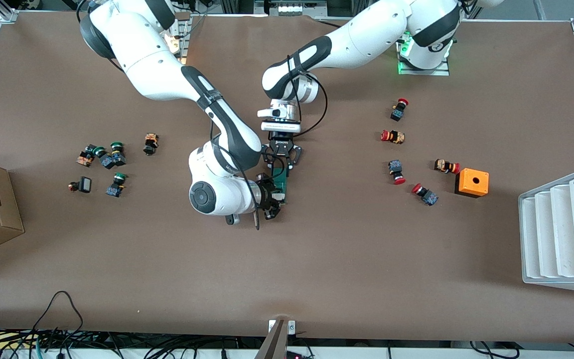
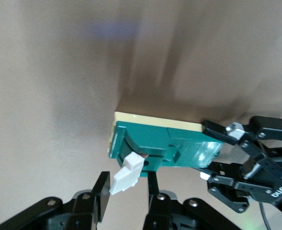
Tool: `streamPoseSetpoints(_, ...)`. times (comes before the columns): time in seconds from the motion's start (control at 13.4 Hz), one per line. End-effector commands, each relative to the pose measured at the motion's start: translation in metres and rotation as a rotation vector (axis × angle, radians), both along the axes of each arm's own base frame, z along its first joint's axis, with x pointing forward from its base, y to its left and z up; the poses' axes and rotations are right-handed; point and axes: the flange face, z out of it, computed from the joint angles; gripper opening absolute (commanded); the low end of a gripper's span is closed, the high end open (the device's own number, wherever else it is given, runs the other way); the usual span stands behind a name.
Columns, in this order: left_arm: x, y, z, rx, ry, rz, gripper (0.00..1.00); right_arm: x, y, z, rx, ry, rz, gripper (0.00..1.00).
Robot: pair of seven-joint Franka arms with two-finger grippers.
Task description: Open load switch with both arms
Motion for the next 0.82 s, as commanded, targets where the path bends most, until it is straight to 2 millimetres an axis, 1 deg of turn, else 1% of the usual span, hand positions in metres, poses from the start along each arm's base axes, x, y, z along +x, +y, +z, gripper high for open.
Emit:
streamPoseSetpoints(0.0, 0.009, -0.015, -0.002, -0.047, -0.010, -0.029, 0.10, -0.016, 0.000, 0.007, -0.038, 0.032, 0.021, 0.37)
streamPoseSetpoints(0.45, 0.010, -0.016, -0.001, -0.049, -0.012, -0.027, 0.10, -0.021, -0.005, 0.021, -0.042, 0.026, 0.035, 0.37)
streamPoseSetpoints(0.74, 0.008, -0.017, 0.000, -0.051, -0.013, -0.031, 0.10, -0.021, -0.004, 0.025, -0.041, 0.022, 0.036, 0.36)
